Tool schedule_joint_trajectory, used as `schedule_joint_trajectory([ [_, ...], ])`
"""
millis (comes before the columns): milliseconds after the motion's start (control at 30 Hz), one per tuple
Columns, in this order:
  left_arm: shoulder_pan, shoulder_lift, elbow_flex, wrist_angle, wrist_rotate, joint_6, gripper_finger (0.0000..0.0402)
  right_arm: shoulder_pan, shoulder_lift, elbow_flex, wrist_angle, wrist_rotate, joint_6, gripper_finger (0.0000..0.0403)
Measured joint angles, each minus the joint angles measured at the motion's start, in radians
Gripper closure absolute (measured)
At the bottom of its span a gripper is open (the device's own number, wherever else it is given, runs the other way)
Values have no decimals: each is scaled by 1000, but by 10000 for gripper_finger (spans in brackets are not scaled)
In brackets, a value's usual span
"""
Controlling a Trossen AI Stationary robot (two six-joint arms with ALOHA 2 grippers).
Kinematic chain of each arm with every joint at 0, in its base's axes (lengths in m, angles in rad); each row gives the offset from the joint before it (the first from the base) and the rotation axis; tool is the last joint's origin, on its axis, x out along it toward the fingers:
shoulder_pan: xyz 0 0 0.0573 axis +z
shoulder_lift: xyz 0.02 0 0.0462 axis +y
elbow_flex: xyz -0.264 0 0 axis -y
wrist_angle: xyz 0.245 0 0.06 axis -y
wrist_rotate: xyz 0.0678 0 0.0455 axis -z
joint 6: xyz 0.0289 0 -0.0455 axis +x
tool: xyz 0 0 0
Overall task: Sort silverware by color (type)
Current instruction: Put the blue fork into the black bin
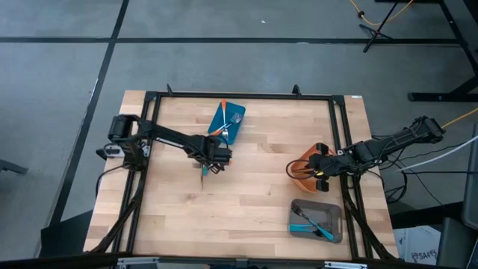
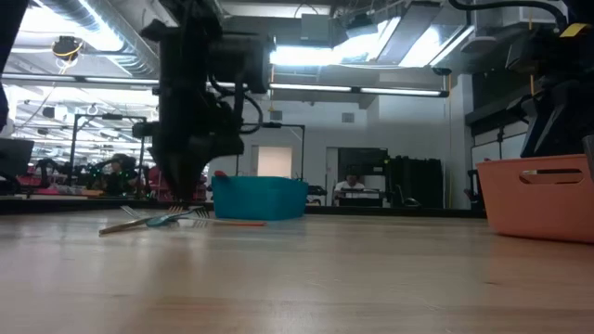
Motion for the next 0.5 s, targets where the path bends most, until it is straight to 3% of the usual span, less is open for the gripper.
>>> schedule_joint_trajectory([
  [500,1,49,0,42,-4,-3,318,0,0,0,0,0,0,307],
])
